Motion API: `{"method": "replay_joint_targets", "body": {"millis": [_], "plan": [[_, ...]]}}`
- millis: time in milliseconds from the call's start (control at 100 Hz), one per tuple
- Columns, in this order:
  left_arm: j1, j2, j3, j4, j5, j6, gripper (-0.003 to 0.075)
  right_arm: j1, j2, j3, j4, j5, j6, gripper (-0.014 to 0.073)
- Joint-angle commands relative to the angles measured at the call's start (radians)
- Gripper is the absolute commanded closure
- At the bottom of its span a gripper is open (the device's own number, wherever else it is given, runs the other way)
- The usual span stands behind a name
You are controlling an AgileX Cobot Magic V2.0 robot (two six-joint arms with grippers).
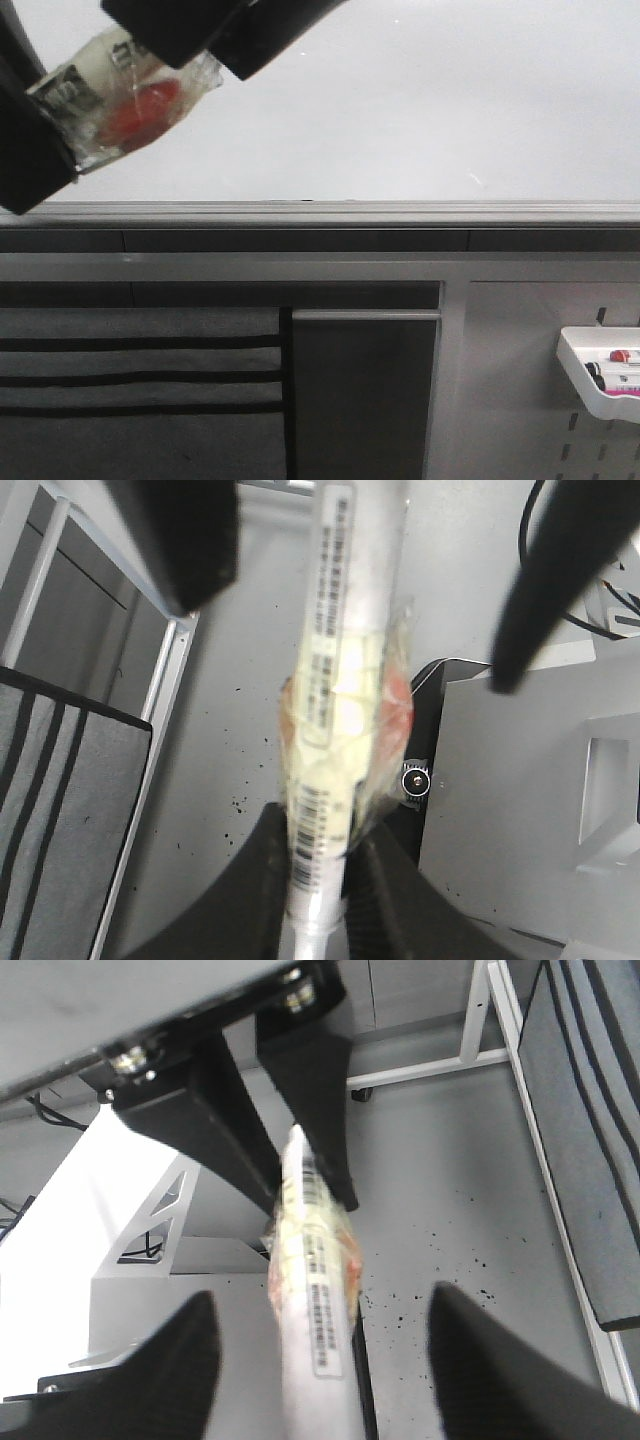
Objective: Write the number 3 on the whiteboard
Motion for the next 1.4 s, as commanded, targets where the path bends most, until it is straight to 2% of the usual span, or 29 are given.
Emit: {"method": "replay_joint_targets", "body": {"millis": [0, 470, 540, 610, 750, 830, 970, 1130, 1390], "plan": [[-0.007, -0.014, -0.034, -0.037, -0.041, 0.002, 0.0738, 0.001, -0.026, -0.037, 0.050, -0.017, -0.018, 0.0316], [-0.007, -0.014, -0.034, -0.036, -0.041, 0.002, 0.0723, 0.001, -0.026, -0.037, 0.050, -0.015, -0.018, 0.0620], [-0.007, -0.014, -0.034, -0.036, -0.041, 0.002, 0.0661, 0.001, -0.026, -0.037, 0.050, -0.013, -0.018, 0.0652], [-0.007, -0.014, -0.034, -0.036, -0.041, 0.002, 0.0561, 0.001, -0.026, -0.037, 0.050, -0.013, -0.018, 0.0652], [-0.007, -0.014, -0.041, -0.028, -0.054, 0.002, 0.0308, 0.001, -0.026, -0.037, 0.036, -0.018, -0.018, 0.0652], [-0.007, -0.019, -0.055, 0.016, -0.056, -0.009, 0.0238, -0.001, -0.030, -0.037, 0.012, -0.027, -0.011, 0.0652], [0.037, -0.061, -0.068, 0.040, -0.092, -0.045, 0.0235, -0.023, -0.074, -0.038, -0.131, -0.064, 0.136, 0.0650], [0.171, -0.140, -0.064, 0.040, -0.099, -0.124, 0.0235, -0.117, -0.161, -0.016, -0.298, -0.065, 0.383, 0.0650], [0.392, -0.310, 0.079, 0.036, -0.202, -0.291, 0.0235, -0.334, -0.390, 0.208, -0.317, -0.286, 0.559, 0.0650]]}}
